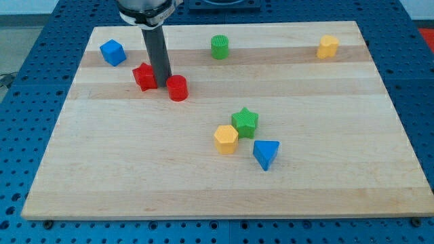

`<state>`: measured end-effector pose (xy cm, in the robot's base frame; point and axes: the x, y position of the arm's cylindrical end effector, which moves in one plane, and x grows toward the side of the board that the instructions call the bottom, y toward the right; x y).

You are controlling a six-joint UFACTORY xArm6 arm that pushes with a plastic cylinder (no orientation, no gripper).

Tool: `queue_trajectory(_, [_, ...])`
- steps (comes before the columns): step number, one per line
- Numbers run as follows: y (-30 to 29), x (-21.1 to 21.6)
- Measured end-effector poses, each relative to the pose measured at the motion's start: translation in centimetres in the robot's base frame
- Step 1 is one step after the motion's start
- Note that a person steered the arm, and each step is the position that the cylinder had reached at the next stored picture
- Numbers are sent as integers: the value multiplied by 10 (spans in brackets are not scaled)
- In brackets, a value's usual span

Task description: Push the red circle towards the bottom

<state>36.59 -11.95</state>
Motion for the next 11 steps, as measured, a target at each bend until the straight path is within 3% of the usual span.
queue_trajectory(2, [7,-48])
queue_trajectory(3, [60,-8])
queue_trajectory(4, [60,-4])
queue_trajectory(7, [2,9])
queue_trajectory(10, [-23,94])
queue_trajectory(11, [15,37])
